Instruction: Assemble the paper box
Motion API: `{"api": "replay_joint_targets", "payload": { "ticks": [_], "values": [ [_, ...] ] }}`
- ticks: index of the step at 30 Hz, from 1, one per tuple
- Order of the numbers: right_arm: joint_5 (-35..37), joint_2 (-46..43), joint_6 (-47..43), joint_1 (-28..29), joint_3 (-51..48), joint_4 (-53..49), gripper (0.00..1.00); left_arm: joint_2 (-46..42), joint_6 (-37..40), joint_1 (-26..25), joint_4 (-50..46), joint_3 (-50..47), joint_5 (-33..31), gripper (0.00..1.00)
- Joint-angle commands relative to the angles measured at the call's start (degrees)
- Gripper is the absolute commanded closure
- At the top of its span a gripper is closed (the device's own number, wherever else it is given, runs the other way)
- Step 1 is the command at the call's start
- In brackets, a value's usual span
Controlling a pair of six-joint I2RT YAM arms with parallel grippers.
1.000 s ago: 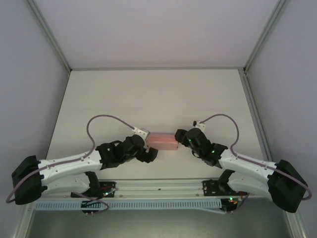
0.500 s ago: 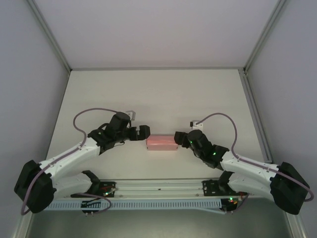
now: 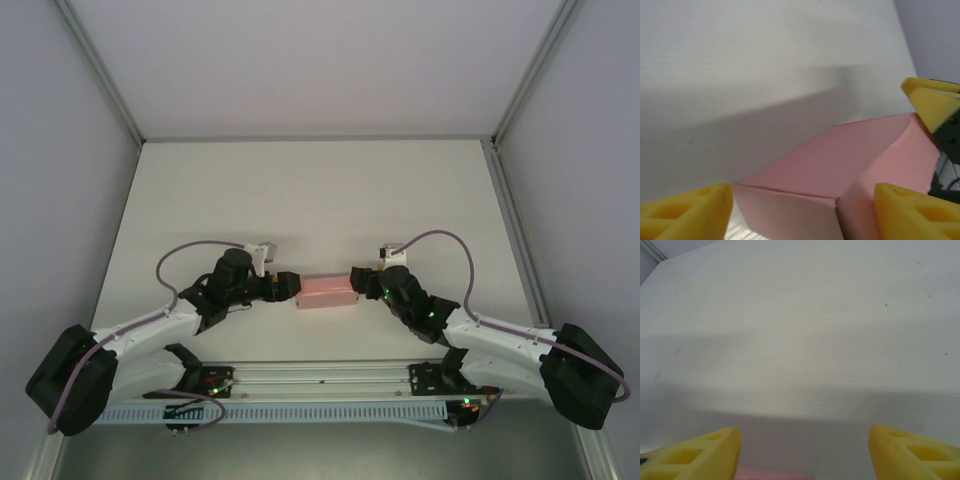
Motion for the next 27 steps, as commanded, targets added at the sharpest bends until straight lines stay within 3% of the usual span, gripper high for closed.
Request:
{"api": "replay_joint_targets", "payload": {
  "ticks": [1, 3, 8, 12, 15, 22, 27],
  "values": [
    [1.4, 3.1, -5.3, 0.1, -3.7, -5.6, 0.33, -0.1, 4.7, 0.7, 5.6, -6.9, 2.6, 0.34],
    [1.0, 4.8, -7.9, 0.1, -4.7, -2.0, 0.34, 0.2, 8.0, 0.7, 9.0, -9.9, 2.7, 0.4],
    [-0.8, 6.4, -11.6, 0.1, -6.9, 6.0, 0.4, 3.9, 10.6, 0.6, 16.3, -14.4, 2.9, 0.73],
    [-1.5, 5.2, -15.2, 0.1, -8.6, 9.4, 0.42, 8.7, 10.8, -0.9, 24.6, -17.1, 2.1, 0.81],
    [-3.7, 4.7, -18.6, 0.1, -9.6, 10.7, 0.47, 14.5, 12.3, -2.7, 27.0, -16.0, 1.4, 0.98],
    [-7.1, 4.7, -22.9, 0.3, -11.7, 16.8, 0.69, 27.5, 14.4, -6.7, 32.1, -13.7, 0.0, 1.0],
    [-6.5, 7.2, -23.8, 1.7, -11.7, 18.7, 0.83, 27.1, 15.1, -7.2, 30.4, -12.9, -0.5, 1.0]
  ]
}}
